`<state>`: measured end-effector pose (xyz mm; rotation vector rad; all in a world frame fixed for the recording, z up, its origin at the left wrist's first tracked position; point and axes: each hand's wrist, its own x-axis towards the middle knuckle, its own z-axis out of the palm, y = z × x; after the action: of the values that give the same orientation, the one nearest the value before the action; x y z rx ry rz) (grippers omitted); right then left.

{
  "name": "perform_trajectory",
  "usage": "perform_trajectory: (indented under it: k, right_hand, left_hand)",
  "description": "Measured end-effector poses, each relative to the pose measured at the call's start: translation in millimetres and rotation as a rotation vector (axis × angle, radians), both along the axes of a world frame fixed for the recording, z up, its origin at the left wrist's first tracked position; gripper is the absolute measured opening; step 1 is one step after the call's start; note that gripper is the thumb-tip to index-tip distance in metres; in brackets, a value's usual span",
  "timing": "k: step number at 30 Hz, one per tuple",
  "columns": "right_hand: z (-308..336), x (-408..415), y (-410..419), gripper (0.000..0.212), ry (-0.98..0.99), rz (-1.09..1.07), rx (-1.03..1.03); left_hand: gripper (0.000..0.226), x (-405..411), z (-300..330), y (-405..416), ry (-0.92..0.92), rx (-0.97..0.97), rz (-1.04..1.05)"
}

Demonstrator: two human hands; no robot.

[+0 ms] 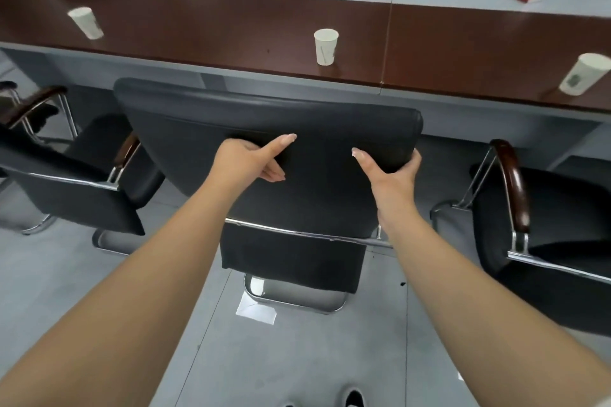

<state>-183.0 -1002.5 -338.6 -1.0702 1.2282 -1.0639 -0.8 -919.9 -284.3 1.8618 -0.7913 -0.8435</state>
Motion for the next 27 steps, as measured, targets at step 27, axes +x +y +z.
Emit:
perform_trajectory:
  k: [27]
  right_hand:
    - [5,-25,-62,0.074,0.015,-0.033,-0.021]
  left_hand:
    - [0.056,-9,-4,-60,0.018,-0.042,-0.227]
